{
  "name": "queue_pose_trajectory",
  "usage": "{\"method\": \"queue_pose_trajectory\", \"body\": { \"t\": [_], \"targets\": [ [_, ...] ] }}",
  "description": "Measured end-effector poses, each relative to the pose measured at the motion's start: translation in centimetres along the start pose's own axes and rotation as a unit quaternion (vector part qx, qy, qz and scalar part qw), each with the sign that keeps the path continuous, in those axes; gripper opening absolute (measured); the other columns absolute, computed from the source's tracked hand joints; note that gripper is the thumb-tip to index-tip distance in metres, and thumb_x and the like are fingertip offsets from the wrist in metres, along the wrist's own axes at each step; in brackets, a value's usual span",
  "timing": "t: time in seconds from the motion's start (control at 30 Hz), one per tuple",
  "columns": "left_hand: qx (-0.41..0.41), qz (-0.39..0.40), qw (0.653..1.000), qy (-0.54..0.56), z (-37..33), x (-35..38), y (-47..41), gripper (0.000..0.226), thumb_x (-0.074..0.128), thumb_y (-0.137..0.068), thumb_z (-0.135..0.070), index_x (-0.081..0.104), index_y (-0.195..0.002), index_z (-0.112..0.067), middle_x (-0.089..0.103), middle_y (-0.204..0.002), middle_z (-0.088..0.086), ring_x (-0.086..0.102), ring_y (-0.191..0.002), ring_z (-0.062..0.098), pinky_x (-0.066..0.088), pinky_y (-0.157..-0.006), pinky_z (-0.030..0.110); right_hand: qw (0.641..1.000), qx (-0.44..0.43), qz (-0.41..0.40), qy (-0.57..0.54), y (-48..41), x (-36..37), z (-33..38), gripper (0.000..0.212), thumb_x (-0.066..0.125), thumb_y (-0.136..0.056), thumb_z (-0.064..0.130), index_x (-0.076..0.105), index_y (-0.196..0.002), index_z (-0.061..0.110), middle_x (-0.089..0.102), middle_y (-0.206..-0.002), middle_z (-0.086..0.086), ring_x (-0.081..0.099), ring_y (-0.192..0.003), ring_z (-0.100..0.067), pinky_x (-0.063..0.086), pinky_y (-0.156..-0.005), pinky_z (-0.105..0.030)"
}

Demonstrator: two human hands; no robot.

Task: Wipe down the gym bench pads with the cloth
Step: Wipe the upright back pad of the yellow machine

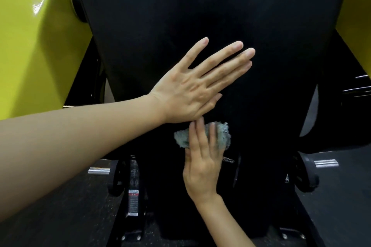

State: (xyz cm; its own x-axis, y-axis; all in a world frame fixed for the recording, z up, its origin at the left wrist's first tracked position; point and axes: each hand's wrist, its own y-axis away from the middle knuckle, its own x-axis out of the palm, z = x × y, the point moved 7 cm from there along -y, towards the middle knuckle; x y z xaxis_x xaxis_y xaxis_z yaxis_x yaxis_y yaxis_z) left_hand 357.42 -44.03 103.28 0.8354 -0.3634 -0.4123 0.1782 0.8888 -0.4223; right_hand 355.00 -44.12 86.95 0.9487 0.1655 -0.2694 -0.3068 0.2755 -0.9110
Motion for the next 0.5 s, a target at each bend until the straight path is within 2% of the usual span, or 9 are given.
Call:
{"method": "queue_pose_trajectory", "body": {
  "t": [0.1,0.2,0.27,0.33,0.43,0.5],
  "targets": [
    [0.002,-0.011,1.0,0.0,0.0,-0.1,0.1,0.061,0.019,-0.103,-0.032,0.0,-0.158,-0.011,0.006,-0.166,0.005,0.007,-0.153,0.024,-0.002,-0.119,0.049,0.997,-0.061,0.033,0.032,0.8,1.1,1.4,0.07,0.047,-0.099,0.014,0.01,-0.158,0.025,0.005,-0.165,0.013,0.011,-0.152,-0.013,0.009,-0.123,-0.042],
    [0.007,-0.026,1.0,-0.013,-0.1,-0.1,0.2,0.061,0.018,-0.103,-0.032,0.002,-0.158,-0.011,0.007,-0.166,0.005,0.009,-0.152,0.023,0.002,-0.119,0.049,0.995,-0.079,0.039,0.042,0.7,0.2,0.3,0.066,0.049,-0.097,0.01,0.02,-0.155,0.021,0.005,-0.165,0.014,0.014,-0.151,-0.01,0.021,-0.12,-0.044],
    [0.013,-0.035,0.999,-0.012,-0.1,-0.2,0.3,0.061,0.019,-0.103,-0.031,0.003,-0.158,-0.01,0.008,-0.166,0.006,0.01,-0.152,0.023,0.003,-0.118,0.049,0.998,-0.048,0.024,0.045,0.2,-1.2,-1.3,0.056,0.044,-0.099,0.01,0.028,-0.152,0.016,0.005,-0.165,0.014,0.014,-0.151,-0.011,0.027,-0.117,-0.048],
    [0.02,-0.039,0.999,-0.002,0.0,-0.3,0.4,0.061,0.019,-0.103,-0.031,0.003,-0.158,-0.01,0.007,-0.166,0.006,0.009,-0.152,0.024,0.002,-0.119,0.049,0.998,-0.008,-0.004,0.062,-0.2,-2.5,-3.0,0.047,0.035,-0.104,0.013,0.029,-0.151,0.013,0.005,-0.165,0.014,0.013,-0.151,-0.013,0.023,-0.12,-0.047],
    [0.038,-0.039,0.998,0.024,-0.1,-0.3,0.7,0.061,0.019,-0.103,-0.031,0.004,-0.157,-0.009,0.006,-0.166,0.008,0.007,-0.153,0.024,0.001,-0.12,0.049,0.994,0.054,-0.058,0.074,-0.4,-3.7,-4.7,0.045,0.028,-0.107,0.018,0.026,-0.151,0.008,0.014,-0.163,0.004,0.01,-0.152,-0.018,0.017,-0.122,-0.044],
    [0.06,-0.039,0.997,0.032,-0.1,-0.1,1.0,0.061,0.019,-0.103,-0.031,0.005,-0.157,-0.009,0.006,-0.166,0.008,0.006,-0.153,0.025,0.001,-0.12,0.049,0.987,0.109,-0.101,0.056,-0.4,-3.6,-4.6,0.046,0.031,-0.106,0.014,0.026,-0.151,0.004,0.02,-0.16,-0.003,0.009,-0.152,-0.02,0.015,-0.122,-0.042]
  ]
}}
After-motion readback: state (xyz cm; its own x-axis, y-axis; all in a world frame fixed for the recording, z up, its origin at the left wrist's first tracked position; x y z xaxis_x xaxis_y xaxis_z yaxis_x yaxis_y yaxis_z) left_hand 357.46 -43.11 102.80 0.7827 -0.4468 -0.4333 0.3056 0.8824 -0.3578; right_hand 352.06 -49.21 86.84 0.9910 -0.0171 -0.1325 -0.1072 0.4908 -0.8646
